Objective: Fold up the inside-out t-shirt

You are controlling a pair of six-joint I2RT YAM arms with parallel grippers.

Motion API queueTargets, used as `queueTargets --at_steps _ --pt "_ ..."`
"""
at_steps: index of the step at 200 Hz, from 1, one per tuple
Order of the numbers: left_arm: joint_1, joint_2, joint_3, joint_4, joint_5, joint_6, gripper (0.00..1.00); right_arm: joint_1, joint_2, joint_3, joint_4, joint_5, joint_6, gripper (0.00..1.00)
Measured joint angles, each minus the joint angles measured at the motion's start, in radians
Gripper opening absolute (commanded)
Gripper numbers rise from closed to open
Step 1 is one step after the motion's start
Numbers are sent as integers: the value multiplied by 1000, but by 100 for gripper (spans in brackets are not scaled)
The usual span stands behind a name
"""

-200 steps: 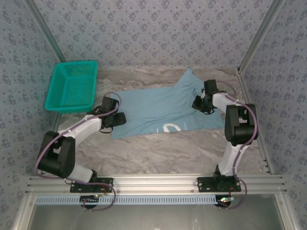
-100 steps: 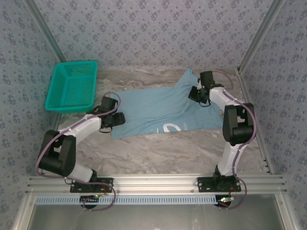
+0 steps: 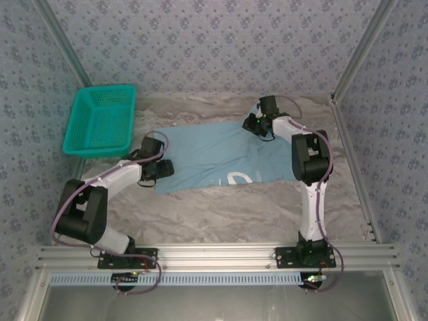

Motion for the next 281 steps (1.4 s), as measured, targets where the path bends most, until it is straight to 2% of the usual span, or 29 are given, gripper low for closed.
queueTargets --at_steps 30,63,89,122,141,163,177,216,250,281 --pt "0 -4 -2 20 8 0 62 -5 -75 -64 -34 18 -66 27" --pt "0 1 -2 38 27 0 62 -72 -183 -115 -97 99 -145 35" --pt "0 14 2 39 35 0 62 -116 -182 -114 -124 171 -183 39" --pt "0 19 15 39 41 5 62 -114 -126 -88 -165 217 -219 40" --pt "0 19 20 39 41 8 62 -109 -77 -54 -180 225 -234 34" --pt "0 19 21 38 41 8 62 -105 -39 -19 -195 229 -242 21" --pt "0 19 22 37 41 8 62 -103 -21 13 -209 227 -246 17" --pt "0 20 26 35 40 14 62 -104 -9 74 -202 171 -220 14" --pt "0 20 26 35 40 16 62 -108 -8 85 -135 33 -152 17" --pt "0 20 26 35 41 23 62 -124 -19 63 -65 -78 -116 23"
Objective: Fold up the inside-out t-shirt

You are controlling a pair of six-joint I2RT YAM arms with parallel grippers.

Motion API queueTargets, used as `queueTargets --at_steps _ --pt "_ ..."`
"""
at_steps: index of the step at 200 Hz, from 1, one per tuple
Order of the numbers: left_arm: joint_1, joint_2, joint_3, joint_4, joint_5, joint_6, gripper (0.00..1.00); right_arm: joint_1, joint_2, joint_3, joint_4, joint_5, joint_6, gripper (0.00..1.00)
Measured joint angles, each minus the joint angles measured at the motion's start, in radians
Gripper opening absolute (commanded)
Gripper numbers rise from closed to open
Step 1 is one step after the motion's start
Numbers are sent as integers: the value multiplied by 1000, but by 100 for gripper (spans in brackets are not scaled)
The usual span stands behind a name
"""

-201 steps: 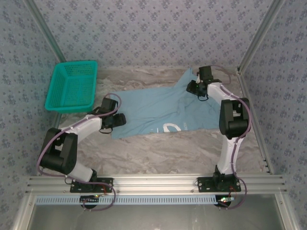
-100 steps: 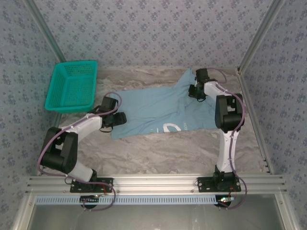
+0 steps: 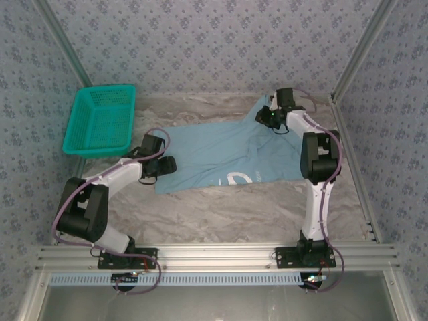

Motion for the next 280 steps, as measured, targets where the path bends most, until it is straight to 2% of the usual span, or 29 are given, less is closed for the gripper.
queueTargets --at_steps 52,83,126,186,223,252,266,280 --pt "0 47 32 6 35 0 62 -27 -158 -213 -106 87 -50 36" --pt "0 90 55 14 63 -1 62 -32 -162 -233 -136 100 -61 42" --pt "0 90 55 16 67 -1 62 -29 -107 -214 -136 95 -58 42" --pt "0 90 55 16 67 0 62 -10 -56 -123 -108 59 -45 34" --pt "13 90 54 16 66 0 62 12 -28 -82 -3 -40 11 31" --pt "25 89 54 16 64 0 62 15 -14 -71 98 -168 52 36" --pt "27 87 52 17 64 0 62 13 -22 -74 96 -174 34 38" --pt "28 79 47 17 65 0 63 6 -60 -114 62 -128 -5 39"
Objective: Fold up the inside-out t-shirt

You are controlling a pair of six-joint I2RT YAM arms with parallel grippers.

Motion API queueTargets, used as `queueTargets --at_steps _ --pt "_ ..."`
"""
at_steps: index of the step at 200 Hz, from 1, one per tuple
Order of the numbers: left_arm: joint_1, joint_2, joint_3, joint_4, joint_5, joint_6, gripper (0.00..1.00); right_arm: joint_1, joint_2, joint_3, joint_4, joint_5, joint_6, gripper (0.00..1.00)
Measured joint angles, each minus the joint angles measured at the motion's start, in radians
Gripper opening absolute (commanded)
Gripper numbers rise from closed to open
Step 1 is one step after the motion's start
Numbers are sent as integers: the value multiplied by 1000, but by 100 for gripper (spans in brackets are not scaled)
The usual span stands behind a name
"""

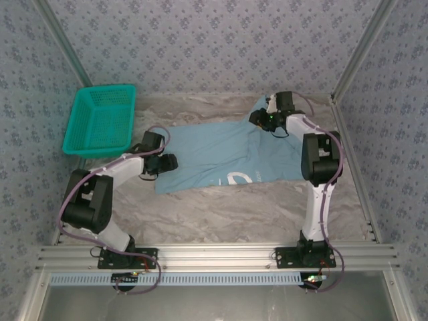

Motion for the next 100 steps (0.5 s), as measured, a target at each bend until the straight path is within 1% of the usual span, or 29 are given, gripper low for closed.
queueTargets --at_steps 14,27,40,63,100 --pt "0 -8 -3 3 13 0 63 -16 -73 -84 -51 66 -39 39" --pt "0 -9 -4 22 47 -1 63 -39 -147 -166 -98 126 -58 38" --pt "-1 -4 -3 44 81 -4 62 -65 -201 -218 -155 189 -76 35" --pt "-4 47 15 84 119 -18 62 -98 -209 -228 -238 311 -101 32" --pt "-4 116 30 93 116 -37 61 -129 -192 -241 -364 440 -118 30"
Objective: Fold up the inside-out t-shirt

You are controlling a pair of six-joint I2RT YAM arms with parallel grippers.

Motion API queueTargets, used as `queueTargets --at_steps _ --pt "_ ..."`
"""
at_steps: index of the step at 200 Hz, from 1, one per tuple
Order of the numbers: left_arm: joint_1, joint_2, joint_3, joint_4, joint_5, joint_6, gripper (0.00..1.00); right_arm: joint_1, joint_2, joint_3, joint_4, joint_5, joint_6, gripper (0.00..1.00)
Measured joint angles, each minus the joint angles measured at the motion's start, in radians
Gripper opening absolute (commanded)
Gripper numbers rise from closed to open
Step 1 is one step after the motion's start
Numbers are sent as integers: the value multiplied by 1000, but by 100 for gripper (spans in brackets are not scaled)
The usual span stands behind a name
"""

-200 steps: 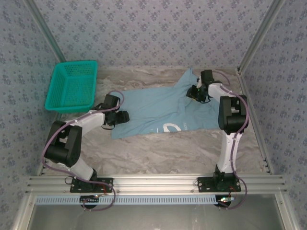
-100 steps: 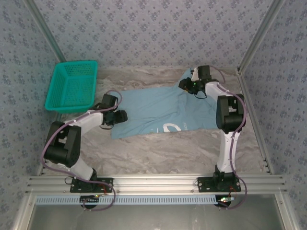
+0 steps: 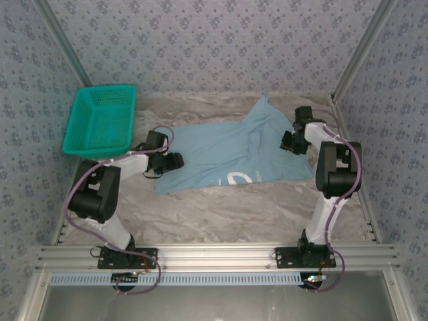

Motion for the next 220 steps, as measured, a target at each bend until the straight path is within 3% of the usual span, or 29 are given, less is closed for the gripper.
queueTargets --at_steps 28,64,101,135,173,220 --pt "0 -9 -17 14 -11 -6 61 -8 -14 -62 -56 65 -6 30" --pt "-9 -122 -148 29 -13 -24 61 1 -158 -248 -84 111 -1 31" --pt "-25 -188 -176 -39 -16 -35 62 22 -285 -346 -101 135 2 41" --pt "-25 -188 -65 -59 -58 -34 63 73 -225 -171 91 37 -3 46" --pt "-24 -161 60 -31 -85 -23 62 68 55 142 299 -36 45 50" --pt "-12 -113 75 -34 -91 -5 63 56 328 397 359 -40 124 57"
